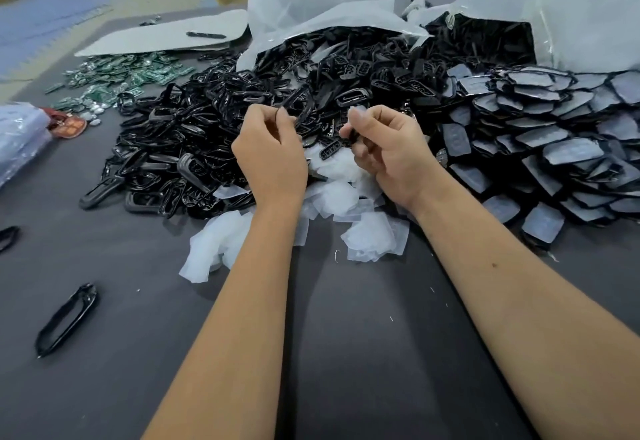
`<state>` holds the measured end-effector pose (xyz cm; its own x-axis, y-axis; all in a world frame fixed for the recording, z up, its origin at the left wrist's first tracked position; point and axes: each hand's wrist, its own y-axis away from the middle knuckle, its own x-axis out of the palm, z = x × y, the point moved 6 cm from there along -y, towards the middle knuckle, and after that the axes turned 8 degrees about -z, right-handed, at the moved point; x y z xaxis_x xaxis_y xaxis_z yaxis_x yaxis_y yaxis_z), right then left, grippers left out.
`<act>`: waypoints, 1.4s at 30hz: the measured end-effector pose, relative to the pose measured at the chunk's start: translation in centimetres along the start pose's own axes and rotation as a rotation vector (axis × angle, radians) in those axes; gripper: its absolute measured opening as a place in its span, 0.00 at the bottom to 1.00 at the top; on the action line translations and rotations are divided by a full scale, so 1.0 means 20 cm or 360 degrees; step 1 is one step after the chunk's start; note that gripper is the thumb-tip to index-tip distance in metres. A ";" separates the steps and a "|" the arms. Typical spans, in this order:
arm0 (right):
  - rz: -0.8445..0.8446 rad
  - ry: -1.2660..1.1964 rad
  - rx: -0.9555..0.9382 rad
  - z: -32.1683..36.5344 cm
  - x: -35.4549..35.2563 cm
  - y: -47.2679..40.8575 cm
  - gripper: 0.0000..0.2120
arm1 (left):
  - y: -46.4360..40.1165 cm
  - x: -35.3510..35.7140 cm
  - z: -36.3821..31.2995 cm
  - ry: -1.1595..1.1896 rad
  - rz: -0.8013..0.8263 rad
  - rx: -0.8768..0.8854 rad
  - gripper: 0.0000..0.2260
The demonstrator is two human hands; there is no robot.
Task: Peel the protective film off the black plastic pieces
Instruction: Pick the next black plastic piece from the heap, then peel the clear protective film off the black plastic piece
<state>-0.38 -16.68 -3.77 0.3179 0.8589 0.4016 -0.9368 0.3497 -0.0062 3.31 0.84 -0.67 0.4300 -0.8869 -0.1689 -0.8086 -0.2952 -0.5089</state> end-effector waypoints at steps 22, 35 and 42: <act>-0.0078 0.0343 -0.0228 -0.01 0.01 0.04 0.11 | 0.06 0.04 0.07 0.0248 0.0326 -0.0193 0.12; 0.0046 0.0239 -0.0221 -0.01 0.01 0.03 0.18 | 0.05 0.07 0.07 0.0375 0.0347 -0.0228 0.13; -0.0075 0.0288 -0.0298 0.01 0.01 0.04 0.10 | 0.07 0.11 0.11 0.0533 0.0367 -0.0453 0.11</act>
<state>-1.17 -16.33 -3.43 0.3969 0.8871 0.2354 -0.8825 0.4394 -0.1676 4.02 -0.80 -3.56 0.1121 -0.9922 0.0544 -0.9652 -0.1218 -0.2315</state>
